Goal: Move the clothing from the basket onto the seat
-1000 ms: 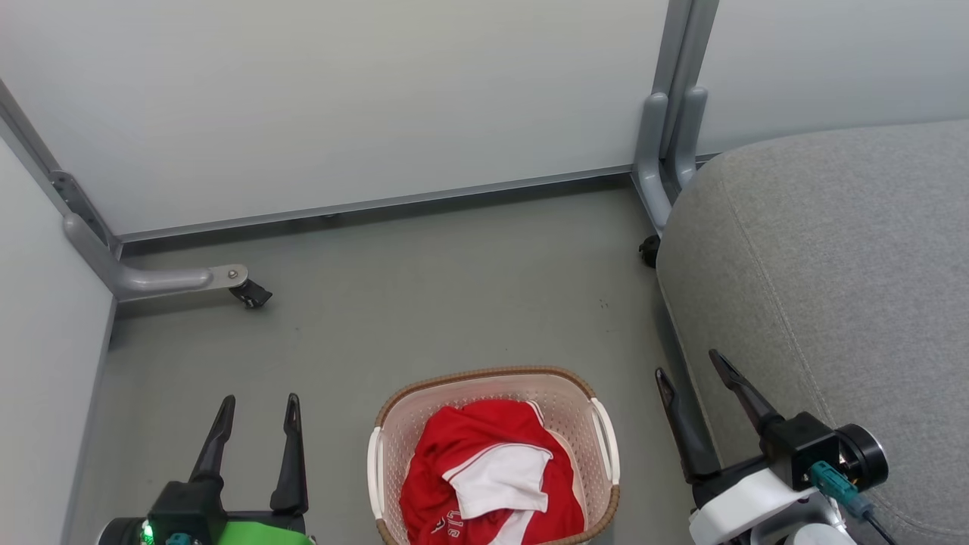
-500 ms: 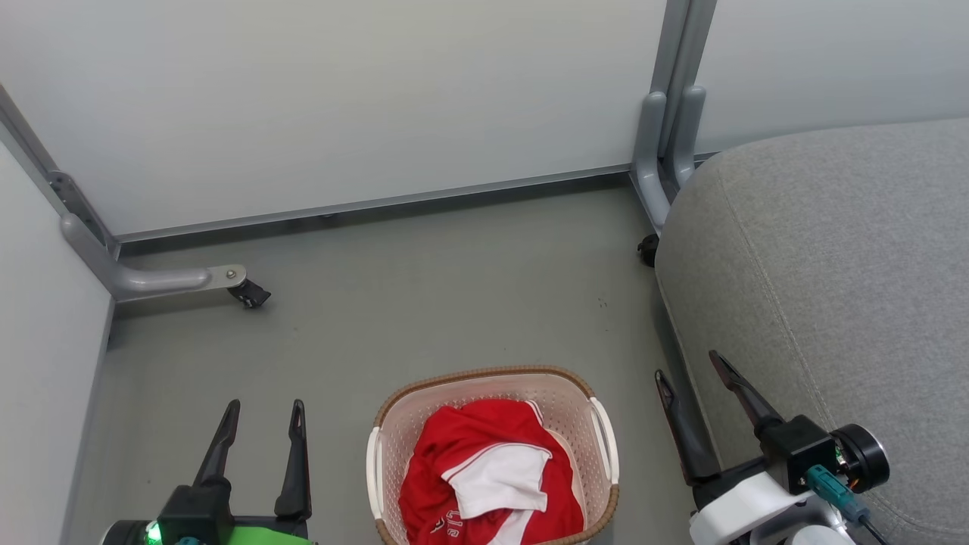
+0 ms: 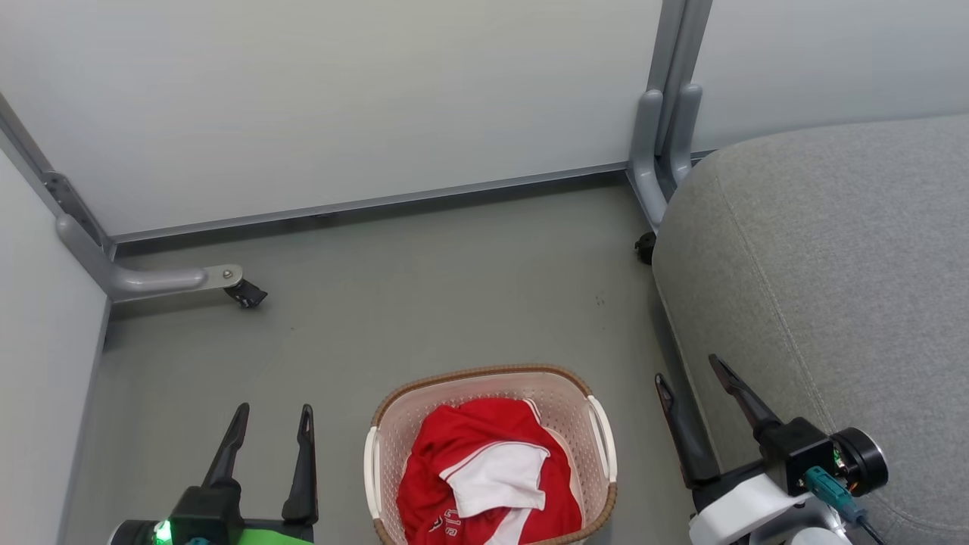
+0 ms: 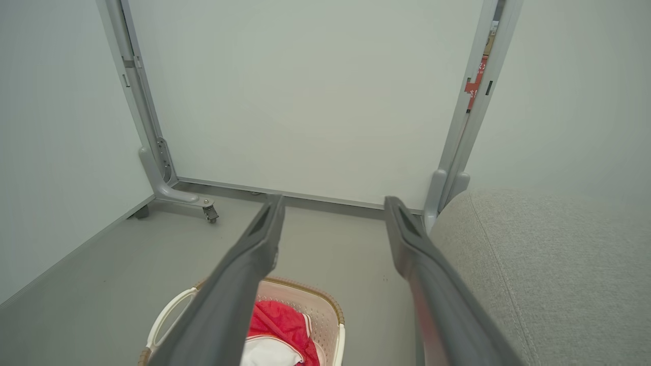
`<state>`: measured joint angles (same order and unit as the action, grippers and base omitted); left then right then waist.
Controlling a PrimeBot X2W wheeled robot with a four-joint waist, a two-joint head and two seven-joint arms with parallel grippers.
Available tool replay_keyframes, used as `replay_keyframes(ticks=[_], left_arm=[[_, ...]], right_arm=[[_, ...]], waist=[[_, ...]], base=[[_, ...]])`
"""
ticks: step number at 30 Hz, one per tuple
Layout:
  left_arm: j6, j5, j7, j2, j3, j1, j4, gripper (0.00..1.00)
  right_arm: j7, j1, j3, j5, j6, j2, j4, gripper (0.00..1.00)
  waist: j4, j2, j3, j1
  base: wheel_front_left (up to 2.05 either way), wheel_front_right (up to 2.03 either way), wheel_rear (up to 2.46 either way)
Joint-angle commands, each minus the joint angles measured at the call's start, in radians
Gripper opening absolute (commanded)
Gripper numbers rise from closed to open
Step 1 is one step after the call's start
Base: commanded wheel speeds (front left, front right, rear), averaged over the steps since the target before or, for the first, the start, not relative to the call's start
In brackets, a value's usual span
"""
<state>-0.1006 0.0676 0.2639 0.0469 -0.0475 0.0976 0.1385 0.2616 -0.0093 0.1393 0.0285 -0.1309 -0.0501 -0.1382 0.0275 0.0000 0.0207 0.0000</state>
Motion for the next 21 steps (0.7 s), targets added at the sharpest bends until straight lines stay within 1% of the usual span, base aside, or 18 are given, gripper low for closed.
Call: replay_keyframes(ticks=[1, 5, 8, 15, 21], left_arm=[[-0.003, -0.006, 0.001, 0.006, -0.003, 0.006, 0.002, 1.00], [-0.006, -0.009, 0.001, 0.006, -0.012, -0.009, 0.006, 1.00], [-0.010, 0.011, 0.001, 0.006, -0.022, -0.025, 0.007, 1.00], [-0.017, 0.008, 0.001, 0.006, -0.047, -0.123, 0.001, 1.00], [-0.025, -0.029, 0.001, 0.014, -0.086, -0.239, 0.033, 1.00]], right_arm=[[0.005, 0.012, -0.002, 0.004, 0.000, -0.002, -0.004, 1.00], [0.005, 0.009, -0.015, -0.002, 0.000, -0.002, -0.005, 1.00], [0.005, 0.000, -0.025, -0.009, 0.000, -0.002, 0.000, 1.00], [0.005, -0.083, -0.061, -0.018, 0.000, -0.002, 0.036, 1.00], [0.005, -0.167, -0.080, -0.024, 0.000, -0.007, 0.070, 1.00]], waist=[[0.003, 0.0000, -0.006, 0.0000], [0.008, 0.0000, -0.030, 0.0000], [0.012, 0.0000, -0.062, 0.0000], [0.013, 0.0000, -0.252, 0.0000], [0.013, 0.0000, -0.414, 0.0000]], base=[[0.00, 0.00, 0.00], [0.00, 0.00, 0.00], [0.00, 0.00, 0.00], [0.00, 0.00, 0.00], [0.00, 0.00, 0.00]])
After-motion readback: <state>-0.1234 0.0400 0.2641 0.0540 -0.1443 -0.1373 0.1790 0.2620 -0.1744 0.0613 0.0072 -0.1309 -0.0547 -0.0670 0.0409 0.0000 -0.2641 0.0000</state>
